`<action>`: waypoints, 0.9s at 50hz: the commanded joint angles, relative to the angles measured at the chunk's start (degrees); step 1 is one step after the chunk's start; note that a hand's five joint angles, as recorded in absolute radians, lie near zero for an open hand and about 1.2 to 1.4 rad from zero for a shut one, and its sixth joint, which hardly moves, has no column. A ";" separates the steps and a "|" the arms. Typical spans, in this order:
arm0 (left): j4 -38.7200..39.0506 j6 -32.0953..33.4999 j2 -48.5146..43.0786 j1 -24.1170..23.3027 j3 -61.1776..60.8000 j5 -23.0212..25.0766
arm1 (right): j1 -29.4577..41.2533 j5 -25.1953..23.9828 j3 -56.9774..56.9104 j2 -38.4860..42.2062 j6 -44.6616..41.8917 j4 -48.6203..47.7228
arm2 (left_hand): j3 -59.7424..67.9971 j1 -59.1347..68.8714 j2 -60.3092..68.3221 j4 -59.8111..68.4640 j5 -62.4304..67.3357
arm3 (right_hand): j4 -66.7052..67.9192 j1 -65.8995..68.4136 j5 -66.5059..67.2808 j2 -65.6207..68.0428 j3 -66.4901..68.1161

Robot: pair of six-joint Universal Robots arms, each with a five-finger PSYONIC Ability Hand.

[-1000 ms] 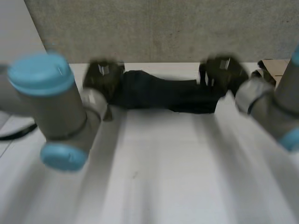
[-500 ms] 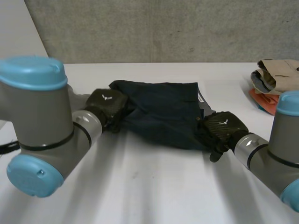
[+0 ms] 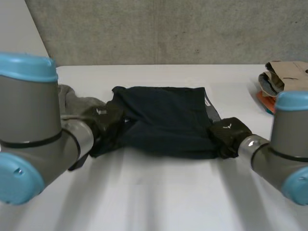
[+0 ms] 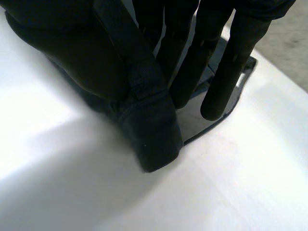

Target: Fold the laundry.

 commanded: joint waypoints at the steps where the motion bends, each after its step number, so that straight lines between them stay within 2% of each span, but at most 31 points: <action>1: -6.02 10.04 0.45 -2.16 -8.31 3.46 | -5.33 -2.78 5.25 -8.50 -24.00 24.89 | 11.87 12.99 11.42 11.54 13.70 | 11.64 17.35 11.92 12.89 12.20; 3: -6.46 12.32 0.10 -3.12 -9.71 3.28 | -6.04 -2.09 5.52 -8.50 -29.01 29.46 | 11.87 12.99 11.42 11.54 13.70 | 11.64 17.35 11.92 12.89 12.20; 5: -6.20 13.03 -0.34 -3.39 -10.07 2.84 | -6.21 -1.47 5.52 -8.50 -28.69 28.96 | 1.20 2.31 0.75 0.87 3.03 | 11.64 17.35 11.92 12.89 12.20; 6: -5.94 13.12 -0.60 -3.39 -10.07 2.67 | -6.30 -1.20 5.43 -8.50 -28.08 28.26 | -7.20 -6.09 -7.65 -7.53 -5.37 | 11.64 17.35 11.92 12.89 12.20; 7: -5.07 13.21 -1.13 -3.13 -9.73 2.23 | -6.56 -0.77 5.17 -8.41 -26.59 26.43 | -25.77 -24.66 -26.22 -26.10 -23.94 | 11.64 17.35 11.92 12.89 12.20; 9: -4.19 13.21 -1.57 -2.69 -9.02 1.96 | -6.65 -0.67 4.99 -8.32 -25.00 24.57 | -50.89 -49.77 -51.34 -51.21 -49.05 | 11.64 17.35 11.92 12.89 12.20; 10: -3.83 13.12 -1.57 -2.43 -8.58 1.88 | -6.65 -0.67 4.99 -8.24 -24.39 23.78 | -58.13 -57.01 -58.58 -58.46 -56.30 | 11.64 17.35 11.92 12.89 12.20; 21: 7.24 12.42 -5.52 4.34 0.73 1.96 | -5.07 -1.55 6.84 -7.62 -17.35 15.69 | -58.13 -57.01 -58.58 -58.46 -56.30 | 11.64 17.35 11.92 12.89 12.20; 23: 8.21 12.51 -8.68 5.04 3.89 2.23 | -4.81 -1.64 7.36 -7.62 -16.73 14.55 | -50.22 -49.10 -50.67 -50.54 -48.38 | 11.64 17.35 11.92 12.89 12.20; 30: 6.81 12.51 -18.78 5.57 13.99 4.24 | -4.19 -1.47 8.59 -7.36 -16.56 12.53 | -38.09 -36.97 -38.54 -38.42 -36.26 | 11.64 17.35 11.92 12.89 12.20; 38: 5.23 12.95 -27.66 5.14 24.45 6.79 | -3.58 -1.29 9.12 -6.22 -16.56 11.65 | -33.87 -32.75 -34.31 -34.19 -32.03 | 11.64 17.35 11.92 12.89 12.20; 45: 2.50 14.70 -33.12 3.73 30.96 5.83 | -3.31 -1.11 9.82 -5.78 -16.64 10.94 | -32.52 -31.40 -32.97 -32.85 -30.69 | 11.64 17.35 11.92 12.89 12.20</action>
